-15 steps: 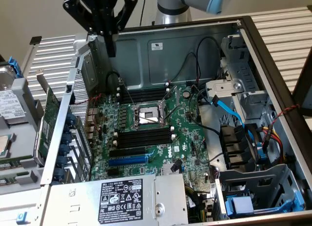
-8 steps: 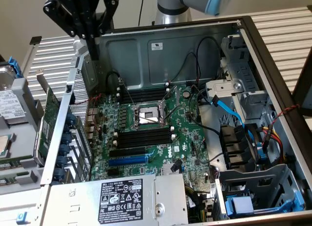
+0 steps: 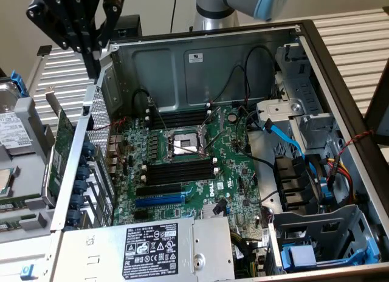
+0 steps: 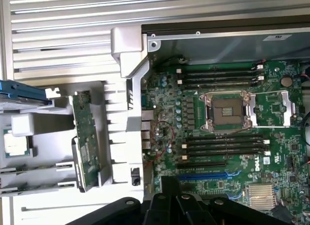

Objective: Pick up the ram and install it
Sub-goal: 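Reach for the ram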

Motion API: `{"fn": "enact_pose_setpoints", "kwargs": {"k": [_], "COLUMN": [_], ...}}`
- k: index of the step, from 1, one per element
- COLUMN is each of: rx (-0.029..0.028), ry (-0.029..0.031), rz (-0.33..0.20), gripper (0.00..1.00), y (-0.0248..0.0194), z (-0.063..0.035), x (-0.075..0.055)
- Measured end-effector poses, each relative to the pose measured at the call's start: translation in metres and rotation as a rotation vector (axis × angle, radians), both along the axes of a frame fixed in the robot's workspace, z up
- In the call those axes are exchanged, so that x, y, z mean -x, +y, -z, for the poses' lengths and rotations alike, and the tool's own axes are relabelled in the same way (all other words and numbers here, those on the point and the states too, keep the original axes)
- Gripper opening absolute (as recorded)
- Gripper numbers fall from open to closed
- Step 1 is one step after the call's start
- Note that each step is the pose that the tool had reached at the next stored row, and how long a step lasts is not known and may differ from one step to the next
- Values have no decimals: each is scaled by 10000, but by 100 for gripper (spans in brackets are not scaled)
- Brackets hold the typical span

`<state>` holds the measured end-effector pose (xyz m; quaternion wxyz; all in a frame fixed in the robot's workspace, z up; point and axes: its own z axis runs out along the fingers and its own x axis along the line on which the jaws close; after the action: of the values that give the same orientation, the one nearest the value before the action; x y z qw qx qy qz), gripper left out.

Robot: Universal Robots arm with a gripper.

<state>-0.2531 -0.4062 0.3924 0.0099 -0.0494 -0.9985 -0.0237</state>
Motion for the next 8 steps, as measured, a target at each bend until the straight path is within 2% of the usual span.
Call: {"fn": "enact_pose_setpoints", "kwargs": {"k": [2,3,5,8], "rx": [0,2,1,-1], "ry": [202,259,301,303], "rz": [0,0,-2,0], "gripper": [11,11,11,11], "y": [-1,-1,-3,-6], "z": [3,6,17,41], "x": [61,99,186,323]}}
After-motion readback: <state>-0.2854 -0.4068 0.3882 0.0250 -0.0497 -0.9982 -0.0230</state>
